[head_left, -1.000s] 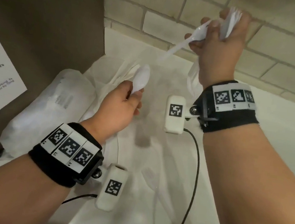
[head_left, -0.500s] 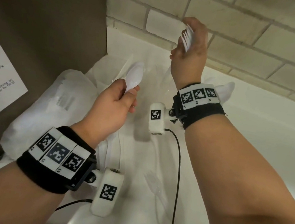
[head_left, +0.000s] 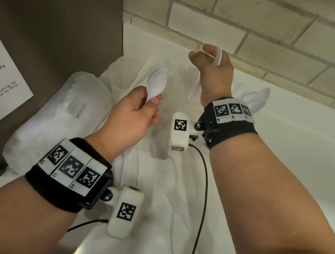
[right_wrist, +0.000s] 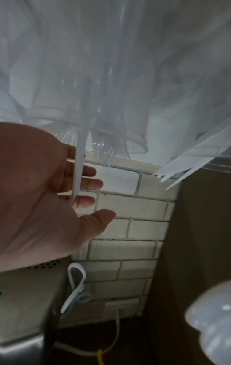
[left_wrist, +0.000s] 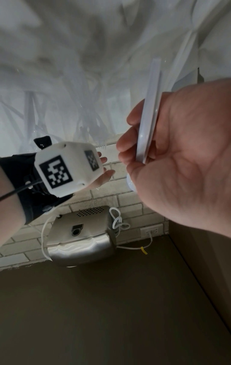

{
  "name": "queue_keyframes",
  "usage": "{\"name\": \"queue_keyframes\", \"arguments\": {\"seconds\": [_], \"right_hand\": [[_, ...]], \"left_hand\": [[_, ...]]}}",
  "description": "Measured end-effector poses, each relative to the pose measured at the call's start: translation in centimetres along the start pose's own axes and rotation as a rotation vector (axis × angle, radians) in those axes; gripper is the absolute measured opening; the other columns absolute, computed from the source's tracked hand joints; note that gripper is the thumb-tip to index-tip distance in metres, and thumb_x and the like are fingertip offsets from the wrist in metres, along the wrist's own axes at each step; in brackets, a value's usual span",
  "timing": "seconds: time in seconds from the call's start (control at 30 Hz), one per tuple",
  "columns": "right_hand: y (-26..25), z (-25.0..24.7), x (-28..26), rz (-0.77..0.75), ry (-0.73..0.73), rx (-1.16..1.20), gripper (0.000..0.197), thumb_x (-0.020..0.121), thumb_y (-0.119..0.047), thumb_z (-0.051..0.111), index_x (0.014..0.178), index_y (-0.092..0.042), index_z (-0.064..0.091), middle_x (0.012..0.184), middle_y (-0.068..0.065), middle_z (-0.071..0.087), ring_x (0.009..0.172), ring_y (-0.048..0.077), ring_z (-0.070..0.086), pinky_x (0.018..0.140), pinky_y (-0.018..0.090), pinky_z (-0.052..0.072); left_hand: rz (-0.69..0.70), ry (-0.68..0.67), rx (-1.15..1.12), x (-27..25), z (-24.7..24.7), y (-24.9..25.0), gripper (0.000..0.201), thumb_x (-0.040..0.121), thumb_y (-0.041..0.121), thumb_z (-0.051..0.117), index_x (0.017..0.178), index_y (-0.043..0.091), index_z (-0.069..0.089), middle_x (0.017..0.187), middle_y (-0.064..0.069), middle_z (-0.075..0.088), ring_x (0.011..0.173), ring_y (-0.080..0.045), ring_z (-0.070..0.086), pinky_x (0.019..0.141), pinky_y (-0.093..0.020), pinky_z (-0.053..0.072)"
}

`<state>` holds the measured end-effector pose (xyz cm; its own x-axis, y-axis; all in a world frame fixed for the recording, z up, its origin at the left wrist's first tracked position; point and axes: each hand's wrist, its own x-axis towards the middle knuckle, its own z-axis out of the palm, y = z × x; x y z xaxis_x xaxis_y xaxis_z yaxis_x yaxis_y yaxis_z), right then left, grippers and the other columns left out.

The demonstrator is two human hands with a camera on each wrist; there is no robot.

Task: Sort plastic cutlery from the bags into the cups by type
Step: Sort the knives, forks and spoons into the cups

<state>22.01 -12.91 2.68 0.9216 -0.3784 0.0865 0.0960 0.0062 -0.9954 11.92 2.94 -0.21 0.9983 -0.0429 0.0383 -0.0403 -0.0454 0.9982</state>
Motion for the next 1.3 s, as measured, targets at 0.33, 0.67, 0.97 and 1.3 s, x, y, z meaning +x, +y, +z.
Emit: {"name": "queue_keyframes", "arguments": {"seconds": [0.33, 0.67, 0.97, 1.3], "right_hand": [[-1.0, -0.6, 0.2, 0.020, 0.031, -0.209, 0.036, 0.088, -0.037, 0.064, 0.111, -0.020, 0.042, 0.099, -0.004, 0.055, 0.084, 0.004, 0.054, 0.077, 0.022, 0.041], [-3.2, -2.1, -5.7, -0.239, -0.230, -0.369, 0.009, 0.088, -0.021, 0.065, 0.097, -0.024, 0.063, 0.090, -0.009, 0.064, 0.065, 0.010, 0.058, 0.059, 0.019, 0.045], [-2.5, -4.5, -10.2, -0.277, -0.363, -0.410, 0.019, 0.097, -0.010, 0.048, 0.099, -0.025, 0.058, 0.084, 0.005, 0.064, 0.049, 0.012, 0.056, 0.052, 0.019, 0.042], [-6.1, -11.5, -4.3, -0.724, 0.248, -0.627, 0.028, 0.091, -0.003, 0.040, 0.103, -0.010, 0.064, 0.088, -0.014, 0.059, 0.074, -0.009, 0.051, 0.070, 0.006, 0.039]], "left_hand": [[-0.024, -0.031, 0.065, 0.0, 0.7, -0.4, 0.019, 0.099, 0.023, 0.048, 0.082, 0.021, 0.054, 0.094, 0.006, 0.066, 0.066, -0.007, 0.060, 0.064, -0.019, 0.046], [-0.004, -0.087, 0.115, -0.1, 1.1, 0.1, 0.021, 0.099, 0.030, 0.047, 0.099, 0.013, 0.058, 0.081, 0.005, 0.063, 0.066, -0.005, 0.061, 0.065, -0.023, 0.045], [0.021, -0.225, 0.142, -1.4, 2.9, 0.1, 0.019, 0.098, 0.025, 0.050, 0.088, 0.010, 0.056, 0.080, 0.001, 0.064, 0.065, -0.006, 0.061, 0.068, -0.027, 0.047], [-0.172, -0.336, 1.065, -1.8, -3.5, 0.4, 0.045, 0.092, 0.034, 0.059, 0.134, 0.021, 0.047, 0.133, -0.005, 0.049, 0.110, -0.022, 0.054, 0.087, -0.026, 0.040]]}}
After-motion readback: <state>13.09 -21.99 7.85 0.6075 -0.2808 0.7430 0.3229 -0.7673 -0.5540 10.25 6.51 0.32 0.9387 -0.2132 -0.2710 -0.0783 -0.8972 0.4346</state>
